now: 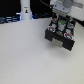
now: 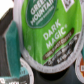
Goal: Open the kcup holder, insert the kcup into the holder, and close the kcup holder
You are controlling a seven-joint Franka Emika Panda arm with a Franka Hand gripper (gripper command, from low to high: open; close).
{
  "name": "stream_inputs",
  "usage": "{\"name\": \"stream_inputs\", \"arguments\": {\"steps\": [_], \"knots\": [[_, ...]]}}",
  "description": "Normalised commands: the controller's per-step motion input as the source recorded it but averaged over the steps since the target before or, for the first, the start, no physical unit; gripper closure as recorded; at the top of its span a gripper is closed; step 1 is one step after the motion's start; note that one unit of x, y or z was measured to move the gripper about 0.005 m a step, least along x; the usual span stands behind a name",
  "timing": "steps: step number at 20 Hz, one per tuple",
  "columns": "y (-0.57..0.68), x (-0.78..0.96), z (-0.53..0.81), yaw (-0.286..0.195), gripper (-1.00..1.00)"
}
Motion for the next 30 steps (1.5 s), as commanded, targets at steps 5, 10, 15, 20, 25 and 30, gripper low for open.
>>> {"name": "stream_inputs", "arguments": {"steps": [5,10,15,20,25,30], "knots": [[0.04,0.01,-0.18,0.017,1.0],[0.05,-0.01,-0.1,0.034,1.0],[0.09,0.02,0.1,0.055,-1.0],[0.05,0.07,0.25,0.075,-1.0],[-0.01,0.13,0.37,0.099,-1.0],[-0.23,0.33,0.49,0.126,-1.0]]}}
